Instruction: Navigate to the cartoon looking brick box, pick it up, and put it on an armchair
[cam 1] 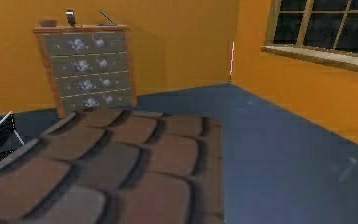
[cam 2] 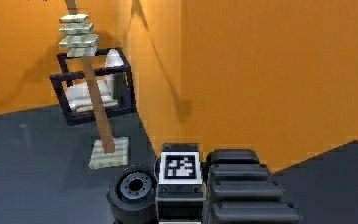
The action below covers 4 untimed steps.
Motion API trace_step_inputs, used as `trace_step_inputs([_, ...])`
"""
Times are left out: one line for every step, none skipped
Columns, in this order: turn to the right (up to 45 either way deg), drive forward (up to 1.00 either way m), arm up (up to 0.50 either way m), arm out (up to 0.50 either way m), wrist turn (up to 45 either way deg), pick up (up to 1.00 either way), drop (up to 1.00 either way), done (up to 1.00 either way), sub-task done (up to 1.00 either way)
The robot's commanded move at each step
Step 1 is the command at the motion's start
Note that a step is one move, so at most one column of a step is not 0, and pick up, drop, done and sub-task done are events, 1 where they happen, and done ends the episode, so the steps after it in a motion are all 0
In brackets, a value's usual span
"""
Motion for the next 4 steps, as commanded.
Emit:
trace_step_inputs([27.0, 0.00, 0.00, 0.00, 0.0, 0.00, 0.00, 0.00, 0.00])
trace_step_inputs([0.0, 1.00, 0.00, 0.00, 0.0, 0.00, 0.00, 0.00, 0.00])
trace_step_inputs([6.0, 0.00, 0.00, 0.00, 0.0, 0.00, 0.00, 0.00, 0.00])
trace_step_inputs([0.0, 0.45, 0.00, 0.00, 0.0, 0.00, 0.00, 0.00, 0.00])
